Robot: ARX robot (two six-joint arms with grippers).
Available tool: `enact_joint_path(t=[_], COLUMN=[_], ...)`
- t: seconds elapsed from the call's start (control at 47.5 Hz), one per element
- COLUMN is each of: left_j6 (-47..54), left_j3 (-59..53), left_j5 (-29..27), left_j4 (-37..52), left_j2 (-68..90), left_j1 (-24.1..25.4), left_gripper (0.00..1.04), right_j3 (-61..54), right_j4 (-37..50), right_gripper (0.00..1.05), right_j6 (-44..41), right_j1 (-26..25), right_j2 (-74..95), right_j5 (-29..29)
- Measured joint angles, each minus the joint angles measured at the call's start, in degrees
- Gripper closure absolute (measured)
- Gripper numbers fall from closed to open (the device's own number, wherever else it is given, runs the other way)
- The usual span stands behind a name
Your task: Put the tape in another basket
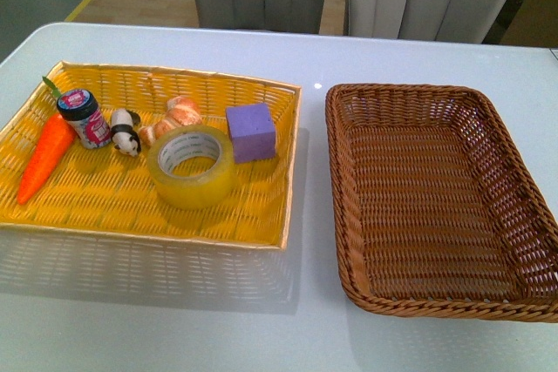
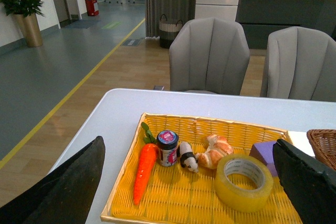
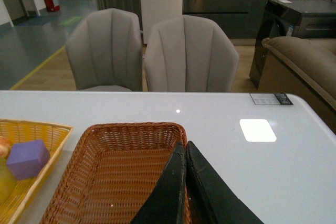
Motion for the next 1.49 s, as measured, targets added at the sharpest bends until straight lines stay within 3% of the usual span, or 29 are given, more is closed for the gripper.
enact_joint_path(t=[0.505, 0.631, 0.863, 1.094, 1.157, 1.262, 1.304, 1.494], left_j6=[0.0, 0.0, 0.0, -0.31, -4.81, -6.78, -6.84, -7.63], left_j3=[0.0, 0.0, 0.0, 0.2, 5.33, 8.57, 9.73, 21.57], left_j5=[0.0, -0.02, 0.0, -0.5, -9.05, -8.9, -8.22, -5.79], left_j4=[0.0, 0.0, 0.0, -0.7, -11.43, -3.02, 1.79, 26.03], left_j2=[0.0, 0.0, 0.0, 0.44, 9.6, 25.83, 31.52, 69.55], left_j1=[0.0, 0.0, 0.0, -0.2, -3.48, -5.11, -5.11, -5.81], left_gripper=[0.09, 0.09, 0.09, 0.09, 0.09, 0.09, 0.09, 0.09], right_j3=[0.0, 0.02, 0.02, 0.02, 0.02, 0.02, 0.02, 0.02], right_j4=[-9.75, -19.02, -19.96, -19.96, -19.98, -19.98, -19.98, -19.98], right_gripper=[1.03, 1.03, 1.03, 0.49, 0.35, 0.13, 0.08, 0.09], right_j6=[0.0, 0.0, -0.02, -0.02, -0.02, -0.02, 0.0, -0.02], right_j1=[0.0, 0.02, 0.02, 0.02, 0.02, 0.02, 0.02, 0.07], right_j2=[-9.77, -17.29, -19.63, -19.71, -19.71, -19.78, -19.78, -19.78], right_j5=[0.0, 0.04, 0.02, 0.02, 0.07, 0.02, 0.0, 0.02])
